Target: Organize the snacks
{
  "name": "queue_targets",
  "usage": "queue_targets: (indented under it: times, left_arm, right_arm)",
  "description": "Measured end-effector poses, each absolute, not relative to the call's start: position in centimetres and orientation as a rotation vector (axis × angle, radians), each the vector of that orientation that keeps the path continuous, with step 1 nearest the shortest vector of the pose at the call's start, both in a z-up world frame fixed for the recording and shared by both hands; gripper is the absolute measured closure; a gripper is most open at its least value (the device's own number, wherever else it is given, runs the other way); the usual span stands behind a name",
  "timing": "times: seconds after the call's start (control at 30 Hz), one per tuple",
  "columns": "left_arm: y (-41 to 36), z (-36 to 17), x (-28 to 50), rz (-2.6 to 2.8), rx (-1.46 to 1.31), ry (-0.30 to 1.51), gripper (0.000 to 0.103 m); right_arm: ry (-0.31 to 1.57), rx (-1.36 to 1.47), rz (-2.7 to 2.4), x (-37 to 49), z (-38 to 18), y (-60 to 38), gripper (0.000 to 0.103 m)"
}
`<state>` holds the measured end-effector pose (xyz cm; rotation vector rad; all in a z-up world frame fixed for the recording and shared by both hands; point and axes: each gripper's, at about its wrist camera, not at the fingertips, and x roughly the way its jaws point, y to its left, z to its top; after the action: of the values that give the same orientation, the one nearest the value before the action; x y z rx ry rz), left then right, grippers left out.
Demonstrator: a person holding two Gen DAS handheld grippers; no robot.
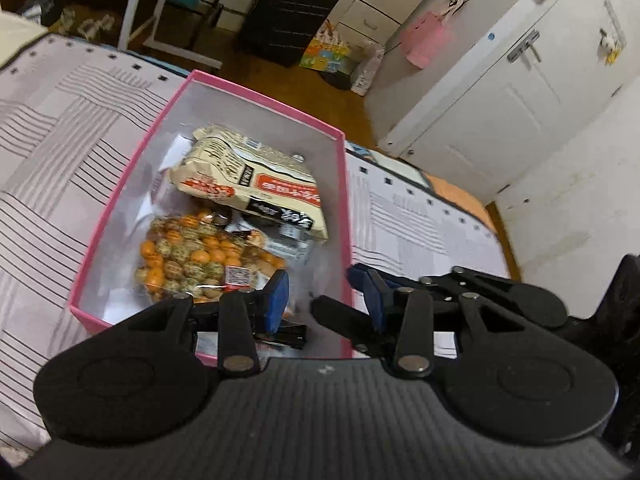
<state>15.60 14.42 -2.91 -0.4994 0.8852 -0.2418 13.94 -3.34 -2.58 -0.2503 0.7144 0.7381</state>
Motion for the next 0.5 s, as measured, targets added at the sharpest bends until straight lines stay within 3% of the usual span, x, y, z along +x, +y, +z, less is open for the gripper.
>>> queue_targets:
  times: [0.5]
  left_arm:
    - [10.3,4.6,7.5,-0.202,-0.224,0.702,0.059]
  right_arm:
    - [0.596,-0.189,0.545,6.1,3.3,-10.4,0.058]
